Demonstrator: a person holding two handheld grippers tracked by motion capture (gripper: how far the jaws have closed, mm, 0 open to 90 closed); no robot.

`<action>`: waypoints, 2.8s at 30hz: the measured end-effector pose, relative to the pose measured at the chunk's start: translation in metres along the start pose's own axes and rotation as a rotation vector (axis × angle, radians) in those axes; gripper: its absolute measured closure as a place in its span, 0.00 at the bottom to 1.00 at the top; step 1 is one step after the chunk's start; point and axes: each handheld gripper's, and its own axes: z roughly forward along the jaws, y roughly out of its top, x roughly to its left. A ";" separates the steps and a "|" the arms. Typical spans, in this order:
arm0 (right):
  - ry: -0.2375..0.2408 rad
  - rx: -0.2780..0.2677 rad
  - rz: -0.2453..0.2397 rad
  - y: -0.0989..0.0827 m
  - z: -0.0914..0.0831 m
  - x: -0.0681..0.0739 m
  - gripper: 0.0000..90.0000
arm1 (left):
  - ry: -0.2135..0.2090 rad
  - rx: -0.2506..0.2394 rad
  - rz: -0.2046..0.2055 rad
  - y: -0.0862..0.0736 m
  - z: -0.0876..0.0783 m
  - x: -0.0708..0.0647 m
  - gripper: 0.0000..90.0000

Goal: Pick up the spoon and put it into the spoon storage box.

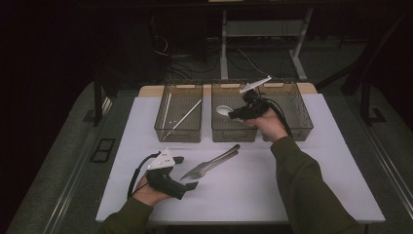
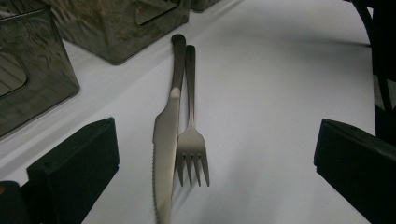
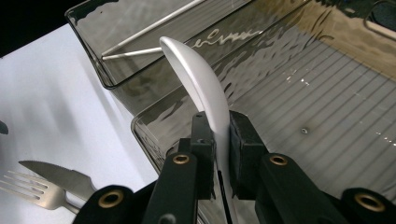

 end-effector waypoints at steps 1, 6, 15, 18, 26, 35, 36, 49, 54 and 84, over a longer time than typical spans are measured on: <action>0.004 0.001 0.001 0.000 0.001 0.000 0.90 | -0.001 -0.004 -0.005 0.000 0.000 0.000 0.00; 0.003 0.013 -0.001 -0.002 0.006 -0.001 0.90 | -0.002 0.003 0.002 0.000 0.000 0.000 0.00; 0.001 0.047 0.011 -0.007 0.013 -0.003 0.90 | -0.001 0.005 0.003 0.000 0.000 0.000 0.00; -0.001 0.059 0.011 -0.010 0.015 -0.003 0.90 | -0.001 0.005 0.004 0.000 0.000 0.000 0.00; 0.002 0.055 0.022 -0.013 0.014 -0.005 0.77 | -0.002 0.005 0.003 0.000 0.000 0.000 0.00; 0.016 -0.021 0.014 -0.011 -0.005 0.000 0.61 | 0.000 0.000 -0.002 0.000 0.000 0.000 0.00; 0.014 -0.028 0.014 -0.012 -0.008 0.001 0.58 | -0.001 0.001 -0.002 0.000 0.000 0.000 0.00; 0.020 -0.110 -0.014 -0.035 -0.043 0.006 0.44 | 0.002 0.004 -0.007 0.000 0.001 0.000 0.00; 0.023 -0.132 -0.019 -0.049 -0.054 0.009 0.43 | 0.003 0.006 -0.007 0.000 0.001 0.000 0.00; -0.001 -0.144 0.017 -0.153 -0.094 0.023 0.42 | 0.008 0.016 0.000 0.001 0.001 -0.002 0.00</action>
